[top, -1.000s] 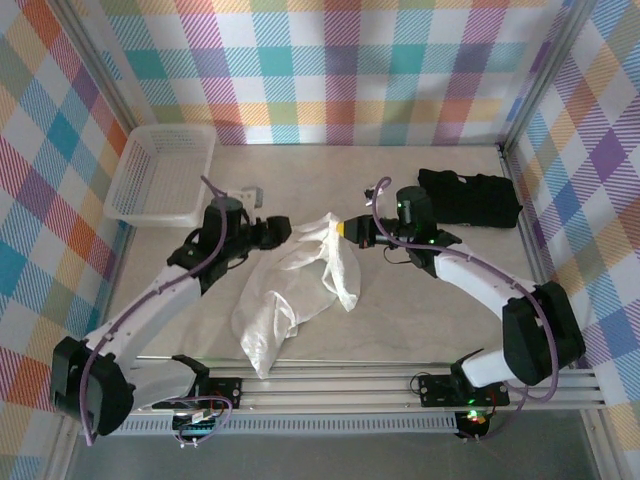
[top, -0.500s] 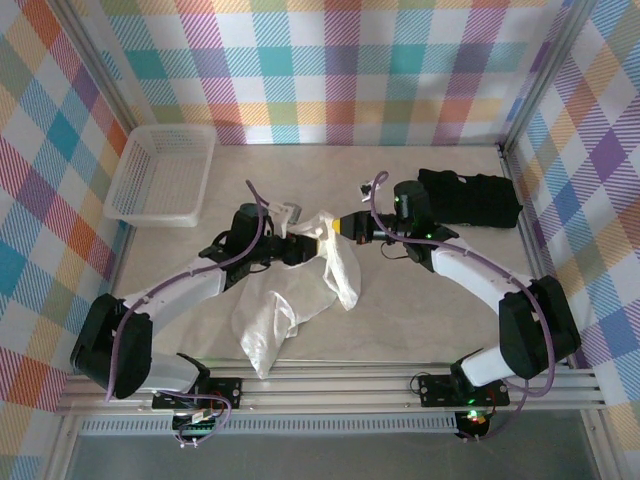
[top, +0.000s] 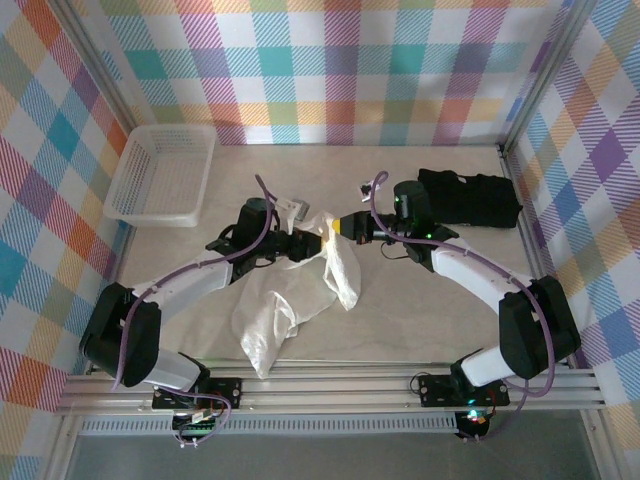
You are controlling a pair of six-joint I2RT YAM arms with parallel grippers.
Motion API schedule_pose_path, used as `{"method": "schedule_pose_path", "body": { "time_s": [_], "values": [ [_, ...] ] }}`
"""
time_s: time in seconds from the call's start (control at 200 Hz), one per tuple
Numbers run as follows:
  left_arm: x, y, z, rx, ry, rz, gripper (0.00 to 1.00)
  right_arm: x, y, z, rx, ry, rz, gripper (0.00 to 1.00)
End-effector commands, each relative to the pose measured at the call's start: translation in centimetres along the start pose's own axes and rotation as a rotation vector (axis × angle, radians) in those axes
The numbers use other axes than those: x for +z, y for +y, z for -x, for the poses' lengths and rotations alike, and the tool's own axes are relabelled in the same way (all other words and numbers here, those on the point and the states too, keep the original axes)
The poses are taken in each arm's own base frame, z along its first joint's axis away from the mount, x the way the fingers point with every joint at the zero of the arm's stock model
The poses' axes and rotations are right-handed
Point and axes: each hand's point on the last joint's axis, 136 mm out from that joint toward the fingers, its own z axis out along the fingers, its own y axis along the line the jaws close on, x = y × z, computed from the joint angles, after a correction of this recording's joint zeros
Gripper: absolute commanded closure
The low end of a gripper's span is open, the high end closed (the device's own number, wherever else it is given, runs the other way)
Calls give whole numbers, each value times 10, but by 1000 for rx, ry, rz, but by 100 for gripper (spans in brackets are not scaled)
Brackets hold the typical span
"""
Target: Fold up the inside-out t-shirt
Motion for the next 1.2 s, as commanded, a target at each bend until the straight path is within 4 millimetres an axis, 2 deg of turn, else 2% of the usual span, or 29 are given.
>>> {"method": "schedule_pose_path", "body": {
  "time_s": [0.0, 0.08, 0.25, 0.375, 0.46, 0.57, 0.735, 0.91, 1.0, 1.074, 1.124, 1.194],
  "values": [
    [1, -15, 17, 50, -30, -52, 70, -1, 9, 10, -32, -11, 33, 100],
    [2, -18, 19, 53, -31, -62, 72, -1, 8, 9, -29, -10, 33, 100],
    [3, -17, 21, 53, -31, -58, 84, -2, 10, 11, -33, -16, 32, 100],
    [-5, -11, 25, 53, -51, 6, 100, -7, 10, 14, -54, -23, -8, 100],
    [-17, -7, 30, 56, -88, 68, 100, -16, 1, 17, -82, -29, -117, 100],
    [-35, -12, 36, 69, -126, 91, 100, -31, -13, 21, -123, -47, -257, 100],
    [-58, -18, 43, 104, -172, 135, 100, -39, -13, 24, -153, -63, -298, 100],
    [-82, -9, 51, 112, -219, 251, 100, -54, -13, 32, -201, -94, -372, 100],
    [-100, -1, 62, 93, -272, 343, 100, -68, -14, 40, -237, -124, -446, 100],
    [-123, 10, 77, 59, -342, 464, 100, -89, -16, 54, -286, -163, -563, 100],
    [-145, 15, 91, 35, -399, 548, 100, -108, -18, 69, -323, -196, -660, 100],
    [-181, 22, 113, 3, -491, 670, 100, -142, -10, 99, -379, -279, -784, 100]
  ]
}}
